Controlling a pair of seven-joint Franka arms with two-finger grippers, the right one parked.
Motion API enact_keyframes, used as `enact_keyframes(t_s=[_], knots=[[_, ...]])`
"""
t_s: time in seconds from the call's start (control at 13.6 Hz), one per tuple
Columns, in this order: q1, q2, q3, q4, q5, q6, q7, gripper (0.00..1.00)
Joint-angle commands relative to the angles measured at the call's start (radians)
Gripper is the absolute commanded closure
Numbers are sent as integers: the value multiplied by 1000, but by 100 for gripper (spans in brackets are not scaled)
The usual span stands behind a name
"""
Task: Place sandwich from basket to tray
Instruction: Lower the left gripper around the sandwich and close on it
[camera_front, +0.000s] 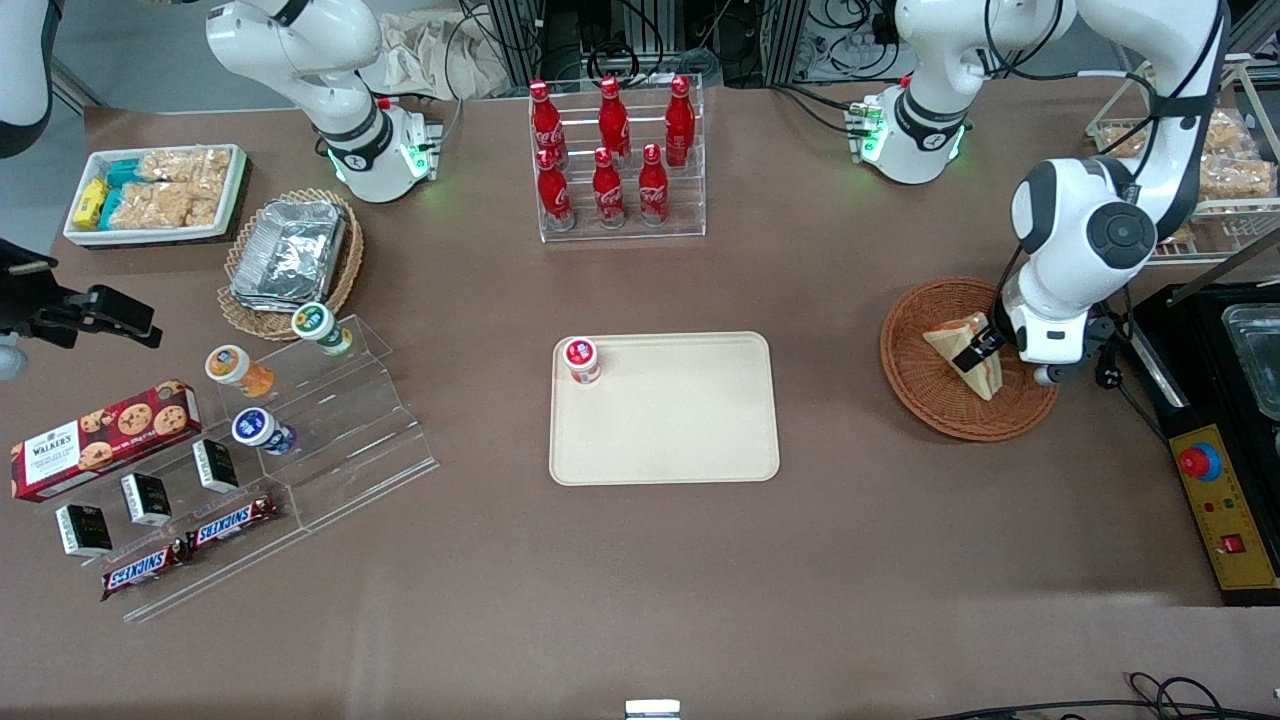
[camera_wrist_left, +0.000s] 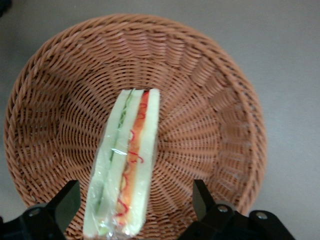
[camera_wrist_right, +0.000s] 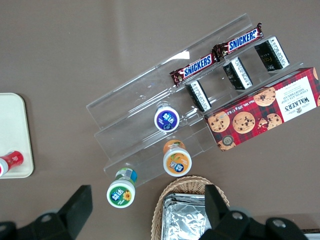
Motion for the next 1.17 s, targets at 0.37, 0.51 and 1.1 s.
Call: enact_keyframes(t_s=[0.37,0.51,1.1], knots=[[4,10,2,-71,13,69,-17,29],[4,18,1,-75,13,69,-17,97],[-6,-59,-44,122,165,-274,19,100]])
